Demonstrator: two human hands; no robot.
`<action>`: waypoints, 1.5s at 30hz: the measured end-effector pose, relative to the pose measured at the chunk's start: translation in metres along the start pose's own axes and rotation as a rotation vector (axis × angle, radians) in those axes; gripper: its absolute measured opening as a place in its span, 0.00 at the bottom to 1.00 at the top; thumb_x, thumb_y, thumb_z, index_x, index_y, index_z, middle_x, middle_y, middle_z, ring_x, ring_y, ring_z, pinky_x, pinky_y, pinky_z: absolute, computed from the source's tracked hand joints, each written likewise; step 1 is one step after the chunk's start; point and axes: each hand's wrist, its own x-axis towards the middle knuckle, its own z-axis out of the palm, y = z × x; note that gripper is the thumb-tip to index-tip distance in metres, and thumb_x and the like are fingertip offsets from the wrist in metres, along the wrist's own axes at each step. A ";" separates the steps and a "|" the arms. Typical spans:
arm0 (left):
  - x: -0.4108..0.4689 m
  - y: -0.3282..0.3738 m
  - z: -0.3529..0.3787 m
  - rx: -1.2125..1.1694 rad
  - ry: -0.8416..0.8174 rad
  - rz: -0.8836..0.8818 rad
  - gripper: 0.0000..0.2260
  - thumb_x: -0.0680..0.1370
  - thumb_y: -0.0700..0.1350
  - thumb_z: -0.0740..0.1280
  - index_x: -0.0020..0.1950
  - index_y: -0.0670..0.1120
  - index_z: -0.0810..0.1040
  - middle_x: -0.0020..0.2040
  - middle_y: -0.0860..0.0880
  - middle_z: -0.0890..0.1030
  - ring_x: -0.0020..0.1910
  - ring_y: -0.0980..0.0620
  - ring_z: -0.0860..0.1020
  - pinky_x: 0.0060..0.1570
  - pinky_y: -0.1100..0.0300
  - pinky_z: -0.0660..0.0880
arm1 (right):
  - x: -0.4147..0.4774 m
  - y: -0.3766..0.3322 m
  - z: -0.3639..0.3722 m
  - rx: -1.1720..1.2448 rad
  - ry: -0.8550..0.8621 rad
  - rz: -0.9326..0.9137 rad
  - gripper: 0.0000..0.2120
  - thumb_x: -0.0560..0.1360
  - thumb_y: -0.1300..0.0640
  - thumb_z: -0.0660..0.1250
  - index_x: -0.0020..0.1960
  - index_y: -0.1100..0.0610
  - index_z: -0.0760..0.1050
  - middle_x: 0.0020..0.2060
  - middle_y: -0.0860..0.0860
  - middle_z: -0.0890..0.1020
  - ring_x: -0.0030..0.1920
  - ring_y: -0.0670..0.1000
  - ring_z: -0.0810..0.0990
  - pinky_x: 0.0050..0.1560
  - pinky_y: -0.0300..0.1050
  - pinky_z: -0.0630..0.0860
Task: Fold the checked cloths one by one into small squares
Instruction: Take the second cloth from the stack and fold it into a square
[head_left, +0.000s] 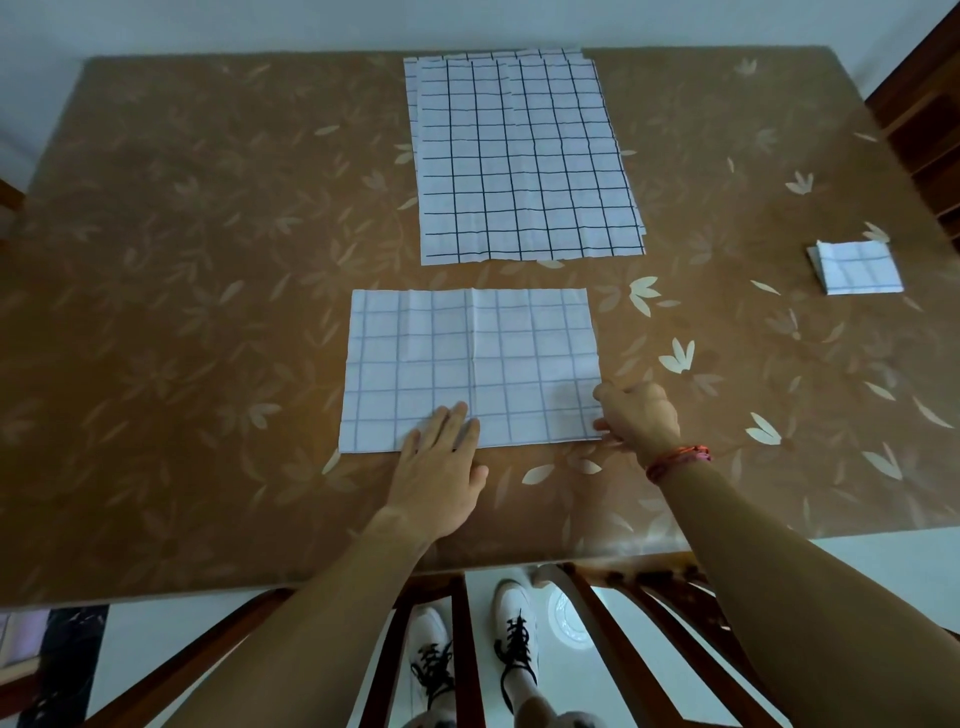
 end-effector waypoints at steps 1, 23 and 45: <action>0.000 0.000 0.000 -0.001 0.000 0.002 0.26 0.83 0.55 0.53 0.79 0.49 0.52 0.80 0.49 0.46 0.78 0.48 0.43 0.75 0.48 0.47 | -0.001 0.000 0.001 -0.006 -0.005 -0.001 0.12 0.68 0.49 0.64 0.39 0.57 0.78 0.32 0.52 0.85 0.38 0.56 0.85 0.44 0.55 0.83; -0.002 -0.001 0.001 -0.033 0.023 0.004 0.26 0.82 0.54 0.54 0.79 0.49 0.53 0.80 0.50 0.48 0.78 0.49 0.44 0.76 0.47 0.48 | 0.014 -0.003 0.003 0.016 -0.004 -0.087 0.13 0.69 0.51 0.74 0.49 0.57 0.80 0.41 0.50 0.80 0.44 0.52 0.79 0.37 0.44 0.75; 0.013 0.048 -0.014 -0.042 0.083 -0.122 0.31 0.78 0.49 0.63 0.77 0.44 0.54 0.74 0.41 0.61 0.73 0.43 0.59 0.72 0.49 0.60 | -0.066 -0.010 -0.020 0.189 -0.727 -0.072 0.09 0.73 0.65 0.71 0.52 0.59 0.77 0.36 0.54 0.85 0.33 0.47 0.84 0.43 0.44 0.76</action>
